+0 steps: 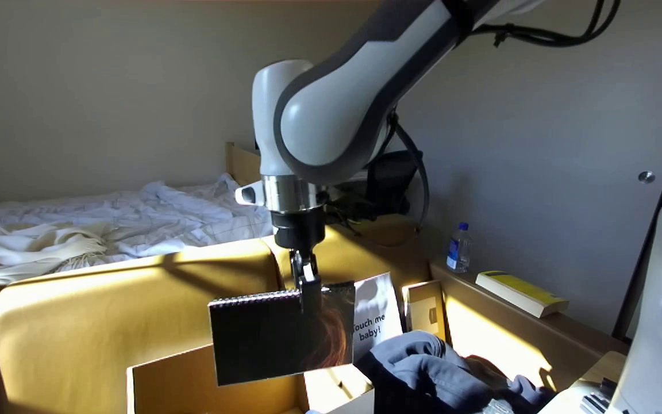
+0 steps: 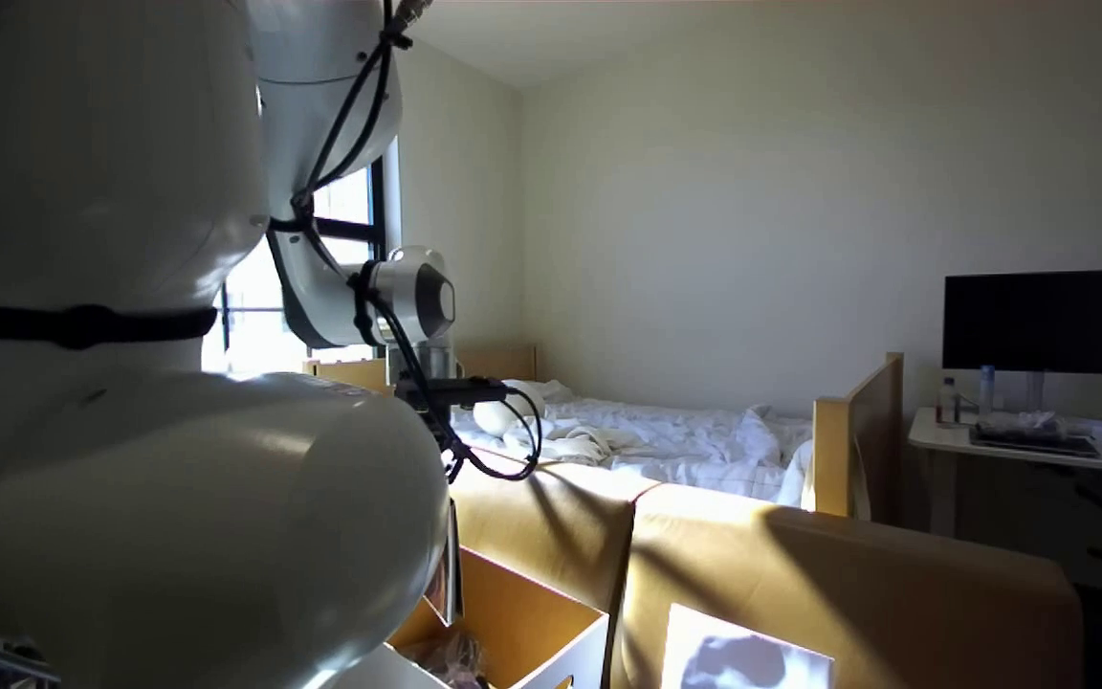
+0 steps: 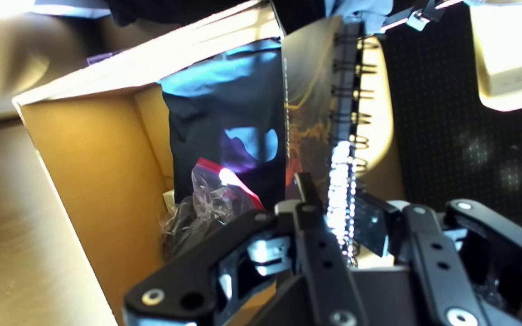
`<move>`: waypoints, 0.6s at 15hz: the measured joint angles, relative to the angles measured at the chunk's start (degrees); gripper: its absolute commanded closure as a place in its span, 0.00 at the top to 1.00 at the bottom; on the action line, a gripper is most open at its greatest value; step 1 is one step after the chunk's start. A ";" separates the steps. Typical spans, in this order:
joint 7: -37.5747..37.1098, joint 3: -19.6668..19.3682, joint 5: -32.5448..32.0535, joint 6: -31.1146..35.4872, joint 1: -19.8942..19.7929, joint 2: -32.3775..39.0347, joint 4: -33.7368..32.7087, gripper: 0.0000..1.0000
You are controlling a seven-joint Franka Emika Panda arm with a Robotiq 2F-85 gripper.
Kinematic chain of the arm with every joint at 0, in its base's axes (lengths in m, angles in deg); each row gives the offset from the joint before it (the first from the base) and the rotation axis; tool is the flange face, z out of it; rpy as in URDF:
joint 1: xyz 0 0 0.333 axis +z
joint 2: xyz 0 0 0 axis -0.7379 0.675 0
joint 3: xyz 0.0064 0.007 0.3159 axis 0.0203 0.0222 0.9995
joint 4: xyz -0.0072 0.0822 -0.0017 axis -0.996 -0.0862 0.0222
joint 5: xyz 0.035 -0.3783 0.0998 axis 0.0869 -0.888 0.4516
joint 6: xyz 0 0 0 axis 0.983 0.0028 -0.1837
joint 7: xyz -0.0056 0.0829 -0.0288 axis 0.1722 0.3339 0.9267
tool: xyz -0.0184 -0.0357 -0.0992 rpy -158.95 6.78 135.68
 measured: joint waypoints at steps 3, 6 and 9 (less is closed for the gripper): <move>-6.80 3.51 -13.72 8.52 1.30 7.63 0.34 0.03; -11.80 1.86 -27.87 12.03 2.37 13.17 0.38 0.03; -15.14 1.16 -34.54 15.45 2.22 18.18 0.21 0.03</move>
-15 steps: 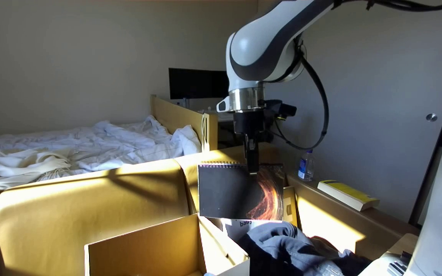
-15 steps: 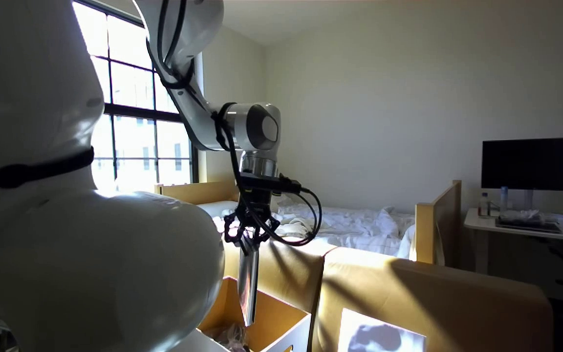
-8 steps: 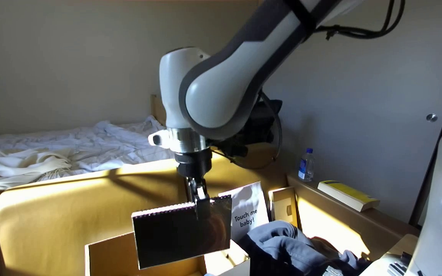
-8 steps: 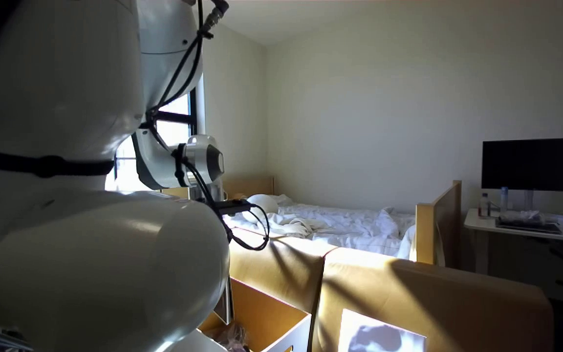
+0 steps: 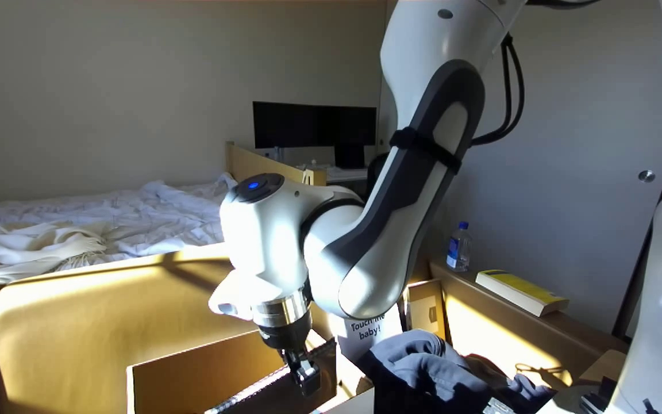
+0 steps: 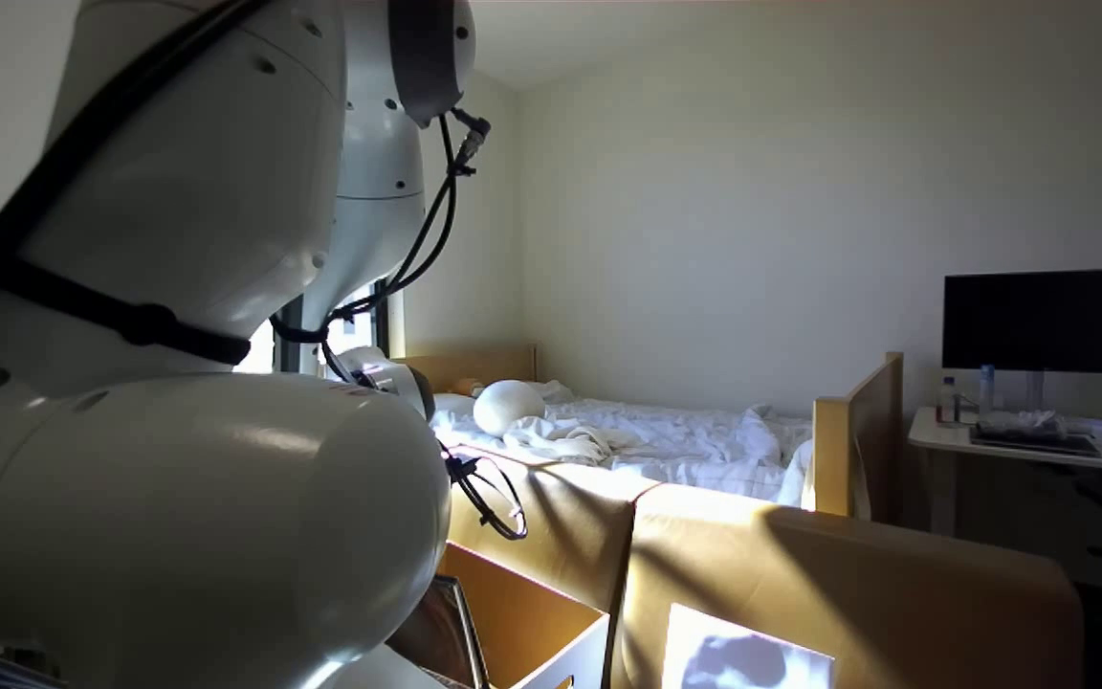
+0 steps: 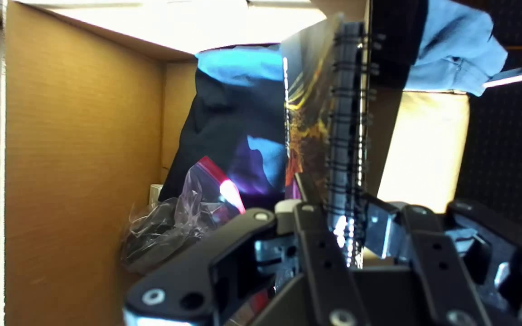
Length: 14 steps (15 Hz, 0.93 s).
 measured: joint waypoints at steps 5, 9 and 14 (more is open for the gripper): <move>2.63 2.59 9.78 -0.04 -2.44 6.88 -1.07 0.03; 5.02 3.02 15.91 -0.80 -5.67 11.09 -3.23 0.03; 5.78 3.33 18.78 -0.99 -8.26 13.86 -4.49 0.52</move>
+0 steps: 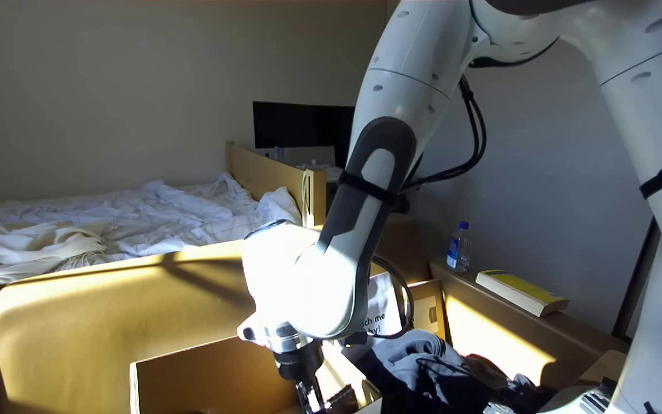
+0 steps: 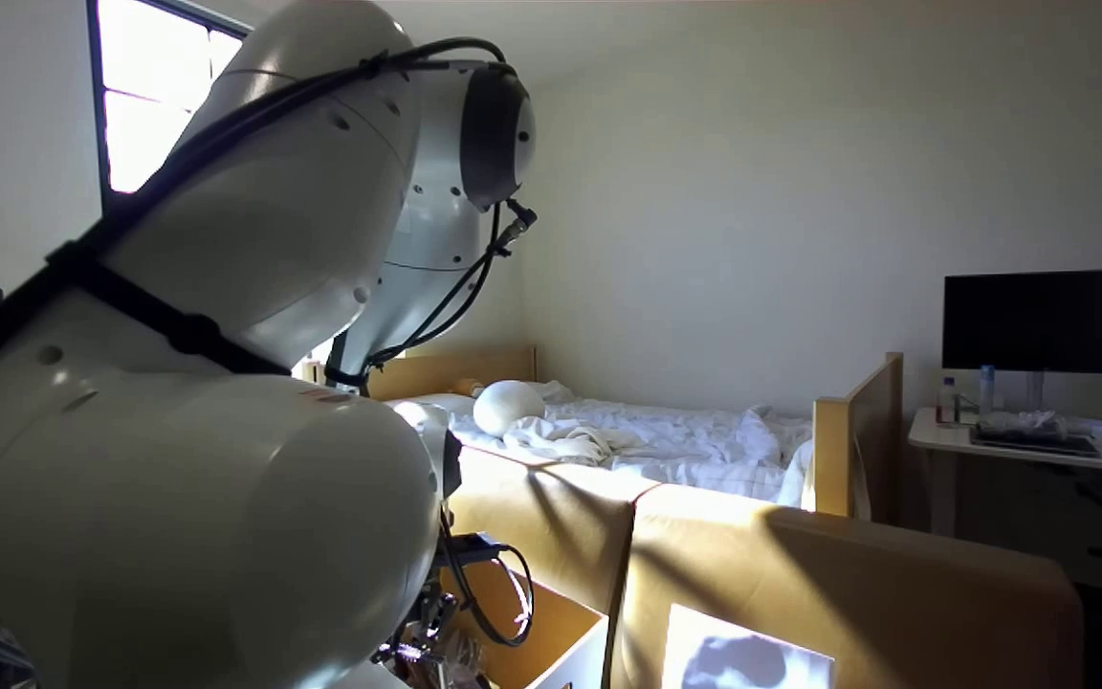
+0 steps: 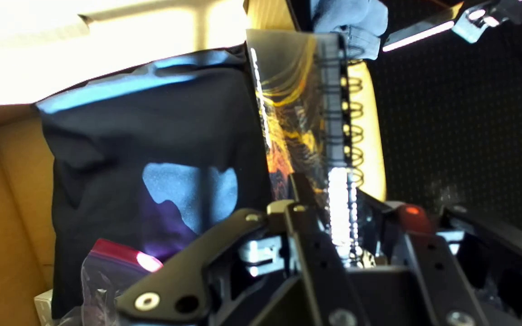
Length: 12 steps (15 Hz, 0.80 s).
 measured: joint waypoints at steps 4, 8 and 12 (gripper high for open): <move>0.38 1.17 1.82 -0.12 -1.21 0.13 -0.45 0.76; 2.87 4.20 5.39 -1.77 -3.56 -2.03 -2.05 0.99; 3.57 5.26 8.48 -3.30 -5.62 -11.95 -3.21 1.00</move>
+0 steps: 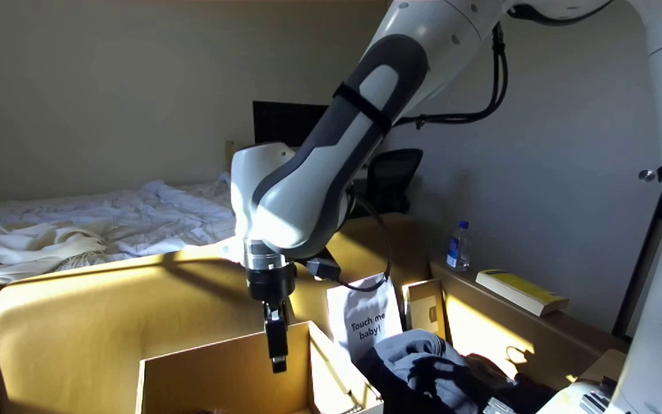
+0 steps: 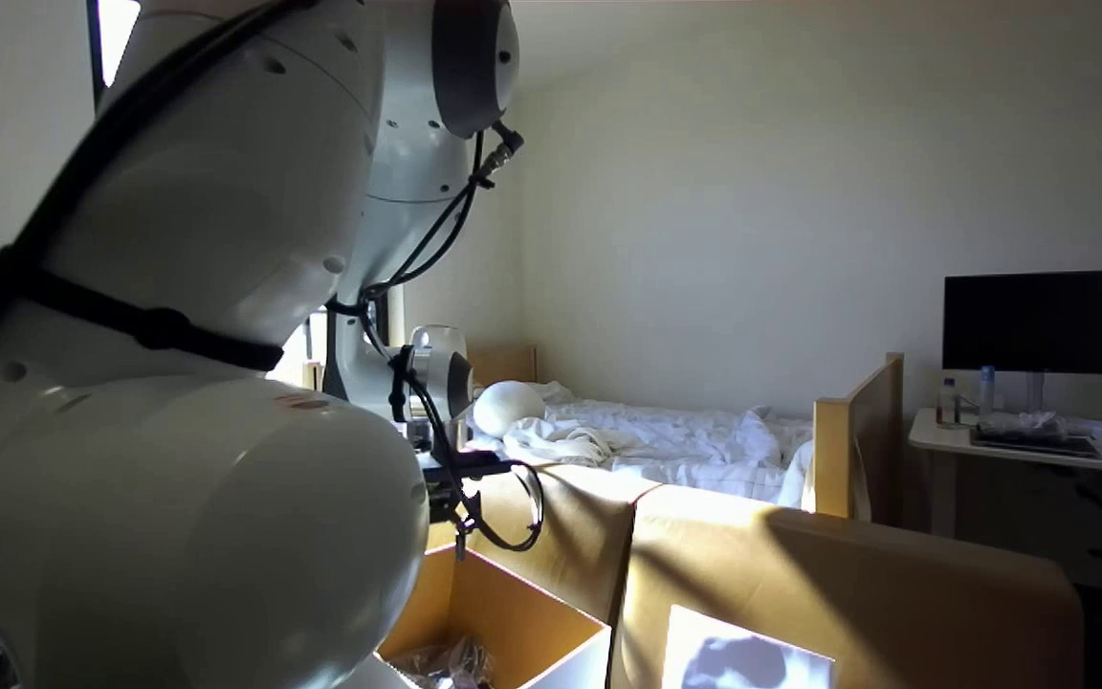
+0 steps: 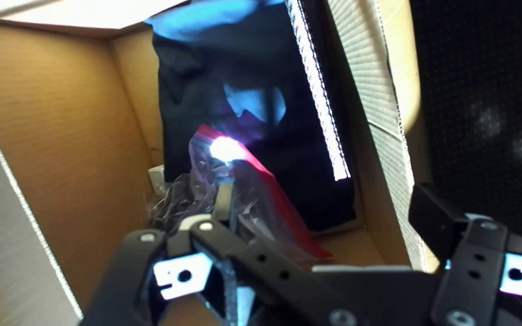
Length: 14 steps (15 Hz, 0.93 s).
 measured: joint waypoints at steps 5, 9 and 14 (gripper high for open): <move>-1.61 -7.94 0.80 -5.05 -1.20 -14.31 0.87 1.00; -2.20 -16.51 0.47 -9.99 -3.66 -24.01 3.73 1.00; -3.71 -26.22 -5.09 -16.64 -9.99 -34.65 7.76 1.00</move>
